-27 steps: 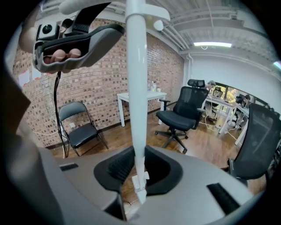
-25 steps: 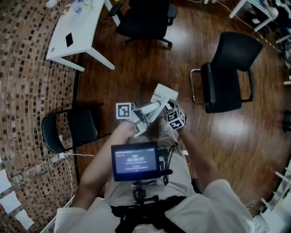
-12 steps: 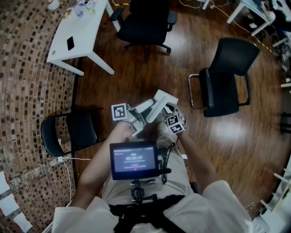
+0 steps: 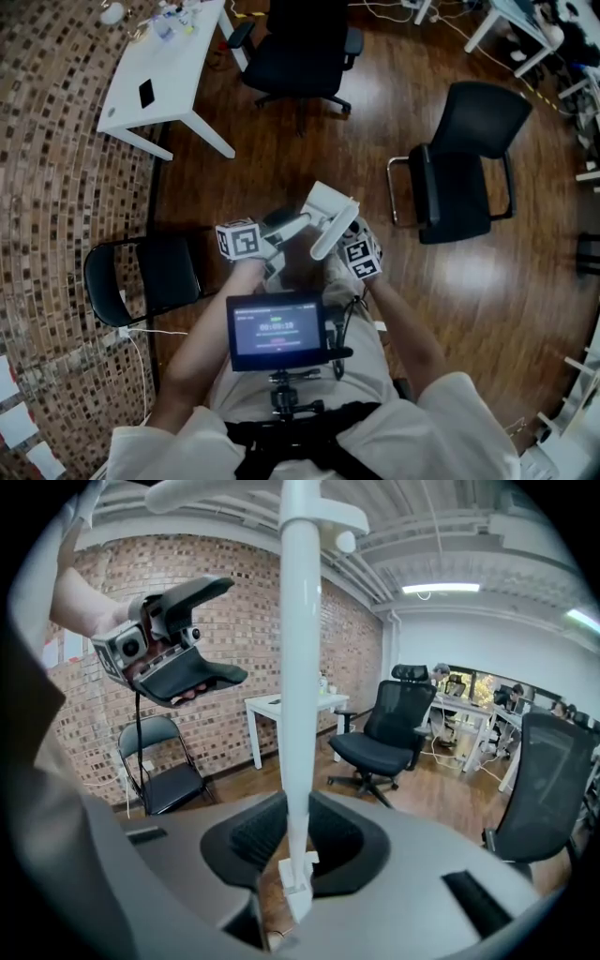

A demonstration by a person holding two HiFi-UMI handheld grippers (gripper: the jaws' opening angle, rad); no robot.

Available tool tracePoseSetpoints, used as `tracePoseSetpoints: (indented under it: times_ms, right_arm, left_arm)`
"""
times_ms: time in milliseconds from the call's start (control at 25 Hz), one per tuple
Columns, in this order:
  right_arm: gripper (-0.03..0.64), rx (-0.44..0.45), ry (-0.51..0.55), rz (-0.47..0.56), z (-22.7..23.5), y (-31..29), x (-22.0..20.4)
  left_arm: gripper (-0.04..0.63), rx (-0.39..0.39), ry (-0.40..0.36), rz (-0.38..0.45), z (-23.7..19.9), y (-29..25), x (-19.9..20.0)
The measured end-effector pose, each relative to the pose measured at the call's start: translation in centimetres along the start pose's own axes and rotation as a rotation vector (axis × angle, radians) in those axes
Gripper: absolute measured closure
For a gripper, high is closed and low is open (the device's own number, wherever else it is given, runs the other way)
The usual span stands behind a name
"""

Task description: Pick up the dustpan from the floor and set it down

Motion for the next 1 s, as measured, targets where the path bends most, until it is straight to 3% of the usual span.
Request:
tracePoseSetpoints:
  times_ms: [40, 120, 600, 1000]
  right_arm:
    - [0.522, 0.001, 0.001, 0.004, 0.0, 0.0, 0.3]
    - [0.522, 0.001, 0.004, 0.012, 0.1, 0.2, 0.7]
    - [0.522, -0.016, -0.018, 0.019, 1.8, 2.9, 3.2]
    - [0.522, -0.034, -0.018, 0.034, 2.0, 4.8, 4.0]
  left_arm:
    - [0.238, 0.017, -0.035, -0.017, -0.3, 0.3, -0.1]
    - [0.403, 0.046, -0.098, -0.036, -0.7, 1.0, -0.2]
    - [0.408, 0.191, -0.307, -0.239, -1.5, 3.5, -1.5]
    - [0.423, 0.237, -0.39, -0.288, -2.0, 4.8, -1.5]
Point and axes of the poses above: the fingertips, and each gripper's own axes: y backward along the fingers, z to its right, x out of its top, the point moved 2 cm from there along y, backward along the fingers, and after that the axes turned 13 degrees about -x, right-handed, at the moved point
